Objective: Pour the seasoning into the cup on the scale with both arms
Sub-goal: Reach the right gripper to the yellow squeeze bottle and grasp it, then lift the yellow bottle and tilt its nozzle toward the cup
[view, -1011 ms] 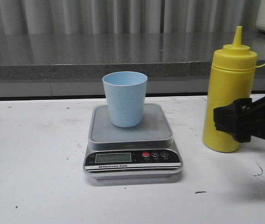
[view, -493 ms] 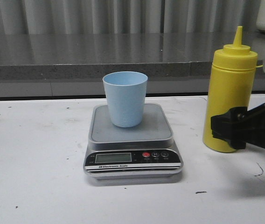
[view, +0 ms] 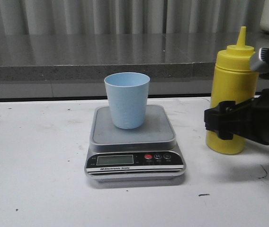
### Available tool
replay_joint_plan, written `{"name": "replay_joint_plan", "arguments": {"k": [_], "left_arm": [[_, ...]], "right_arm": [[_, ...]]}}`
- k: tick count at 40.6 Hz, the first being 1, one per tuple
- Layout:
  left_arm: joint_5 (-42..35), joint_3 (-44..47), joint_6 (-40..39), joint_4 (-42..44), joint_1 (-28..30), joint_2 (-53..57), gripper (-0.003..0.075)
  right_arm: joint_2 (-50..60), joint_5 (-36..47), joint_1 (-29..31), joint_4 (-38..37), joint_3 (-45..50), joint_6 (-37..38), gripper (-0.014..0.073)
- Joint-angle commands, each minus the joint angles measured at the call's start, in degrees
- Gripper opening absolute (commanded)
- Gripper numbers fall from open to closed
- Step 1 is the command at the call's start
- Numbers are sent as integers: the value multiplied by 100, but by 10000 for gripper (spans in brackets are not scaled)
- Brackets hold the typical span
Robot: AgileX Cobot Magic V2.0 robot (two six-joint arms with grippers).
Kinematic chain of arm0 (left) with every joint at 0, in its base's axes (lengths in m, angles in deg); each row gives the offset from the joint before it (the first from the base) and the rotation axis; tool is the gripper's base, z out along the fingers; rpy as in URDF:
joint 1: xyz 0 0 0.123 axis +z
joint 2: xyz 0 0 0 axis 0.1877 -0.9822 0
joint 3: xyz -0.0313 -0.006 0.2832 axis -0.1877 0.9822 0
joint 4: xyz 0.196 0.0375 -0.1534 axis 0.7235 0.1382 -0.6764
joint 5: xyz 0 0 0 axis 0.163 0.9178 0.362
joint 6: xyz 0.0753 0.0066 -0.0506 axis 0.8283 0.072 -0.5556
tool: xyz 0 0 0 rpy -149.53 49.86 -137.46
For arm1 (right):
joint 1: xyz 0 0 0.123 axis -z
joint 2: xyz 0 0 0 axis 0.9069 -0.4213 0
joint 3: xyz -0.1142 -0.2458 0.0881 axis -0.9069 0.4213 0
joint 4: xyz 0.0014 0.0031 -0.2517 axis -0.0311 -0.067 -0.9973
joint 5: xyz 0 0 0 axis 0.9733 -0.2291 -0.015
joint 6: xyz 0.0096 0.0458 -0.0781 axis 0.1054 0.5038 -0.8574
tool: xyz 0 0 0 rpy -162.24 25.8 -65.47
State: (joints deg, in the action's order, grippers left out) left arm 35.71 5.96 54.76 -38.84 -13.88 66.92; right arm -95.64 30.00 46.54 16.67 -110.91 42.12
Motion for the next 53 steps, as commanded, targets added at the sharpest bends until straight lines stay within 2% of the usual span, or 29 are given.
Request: {"name": "replay_joint_plan", "arguments": {"k": [1, 17, 20, 27, 31, 36, 43, 53], "left_arm": [[-488, -143, -17, -58, 23, -64, -20], [-488, -143, -17, -58, 23, -64, -20], [-488, -143, -17, -58, 23, -64, -20], [-488, -143, -17, -58, 23, -64, -20], [-488, -143, -17, -58, 23, -64, -20], [-488, -143, -17, -58, 23, -64, -20], [-488, -143, -17, -58, 23, -64, -20], [-488, -143, -17, -58, 23, -64, -20]], "right_arm": [[8, 706, 5, 18, -245, -13, 591], [-160, 855, 5, 18, -377, -13, 573], [-160, 855, 5, 18, -377, -13, 483], [-160, 855, 5, 13, -377, -18, 120], [-143, 855, 5, 13, -377, -28, 21], [2, 855, 5, 13, -377, -237, 17], [449, 800, 5, 13, -495, -1226, 17], [1001, -260, 5, -12, -1310, -2901, 17]]}}
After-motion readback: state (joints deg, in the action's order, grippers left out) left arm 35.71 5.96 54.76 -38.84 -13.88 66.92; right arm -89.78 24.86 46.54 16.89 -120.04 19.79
